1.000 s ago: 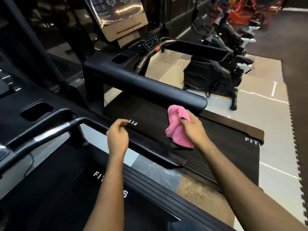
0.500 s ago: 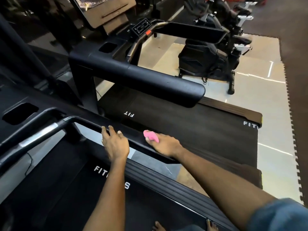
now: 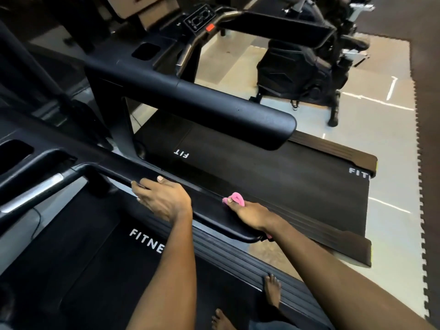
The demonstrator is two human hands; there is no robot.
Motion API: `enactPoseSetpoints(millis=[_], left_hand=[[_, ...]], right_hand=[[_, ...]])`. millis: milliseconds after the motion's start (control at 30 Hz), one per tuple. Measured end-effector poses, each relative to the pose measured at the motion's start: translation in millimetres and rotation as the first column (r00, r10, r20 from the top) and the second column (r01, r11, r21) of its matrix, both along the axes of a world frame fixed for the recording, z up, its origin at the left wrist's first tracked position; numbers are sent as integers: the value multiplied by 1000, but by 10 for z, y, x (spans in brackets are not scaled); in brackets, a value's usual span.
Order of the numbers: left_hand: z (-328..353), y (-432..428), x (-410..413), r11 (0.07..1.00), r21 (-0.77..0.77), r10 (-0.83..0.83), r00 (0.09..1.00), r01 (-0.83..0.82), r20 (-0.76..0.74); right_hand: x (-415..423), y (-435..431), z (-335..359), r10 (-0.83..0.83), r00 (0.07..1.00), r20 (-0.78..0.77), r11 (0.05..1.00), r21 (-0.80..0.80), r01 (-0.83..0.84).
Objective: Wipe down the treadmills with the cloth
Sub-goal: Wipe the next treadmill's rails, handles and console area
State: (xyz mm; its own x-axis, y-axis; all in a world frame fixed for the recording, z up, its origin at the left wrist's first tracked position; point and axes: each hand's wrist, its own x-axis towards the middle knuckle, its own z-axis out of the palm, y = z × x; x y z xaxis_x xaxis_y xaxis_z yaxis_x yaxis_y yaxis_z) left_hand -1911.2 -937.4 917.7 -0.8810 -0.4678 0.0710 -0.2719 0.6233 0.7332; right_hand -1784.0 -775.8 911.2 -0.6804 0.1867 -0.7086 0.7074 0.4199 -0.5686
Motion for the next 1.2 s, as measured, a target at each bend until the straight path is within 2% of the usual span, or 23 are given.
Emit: enactPoseSetpoints(millis=[67, 167, 233, 267, 400, 567, 667, 767, 867, 933, 1033, 1133, 1200], left_hand=[[-65, -2, -6, 1000, -8, 22, 999, -22, -44], [-126, -5, -40, 998, 1, 62, 996, -62, -63], [-149, 4, -51, 996, 8, 87, 994, -86, -67], [-151, 6, -58, 996, 3, 88, 994, -88, -65], [-144, 32, -41, 992, -4, 126, 991, -126, -55], [-128, 40, -26, 993, 5, 118, 992, -118, -47], [-65, 51, 10, 994, 1, 110, 994, -110, 6], [-58, 38, 17, 994, 17, 105, 994, -105, -9], [-90, 40, 21, 992, 55, 114, 993, -112, -36], [-94, 40, 33, 991, 76, 115, 992, -111, -56], [-86, 18, 50, 991, 69, 116, 992, -112, -54], [-34, 23, 63, 991, 57, 122, 992, -119, -45], [-7, 15, 56, 992, 10, 129, 991, -129, -32]], right_hand=[[-179, 144, -290, -83, 988, 127, 973, -206, 108], [-385, 197, -448, -61, 981, 183, 927, -354, 124], [-500, 191, -409, -12, 993, 117, 933, -356, 53], [-543, 154, -337, 14, 999, 34, 924, -382, 0], [-545, 55, -342, 116, 984, -132, 812, -558, -170], [-605, 106, -415, 129, 975, -180, 800, -562, -210], [-684, 128, -363, 166, 977, -133, 818, -535, -212], [-624, 70, -439, 149, 959, -241, 798, -543, -260], [-571, -8, -482, 181, 912, -368, 823, -451, -345], [-671, -73, -473, 198, 911, -361, 840, -417, -348], [-895, -98, -440, 206, 939, -275, 789, -520, -326], [-926, -67, -347, 180, 944, -276, 759, -571, -312], [-837, -89, -365, 166, 923, -347, 749, -564, -347]])
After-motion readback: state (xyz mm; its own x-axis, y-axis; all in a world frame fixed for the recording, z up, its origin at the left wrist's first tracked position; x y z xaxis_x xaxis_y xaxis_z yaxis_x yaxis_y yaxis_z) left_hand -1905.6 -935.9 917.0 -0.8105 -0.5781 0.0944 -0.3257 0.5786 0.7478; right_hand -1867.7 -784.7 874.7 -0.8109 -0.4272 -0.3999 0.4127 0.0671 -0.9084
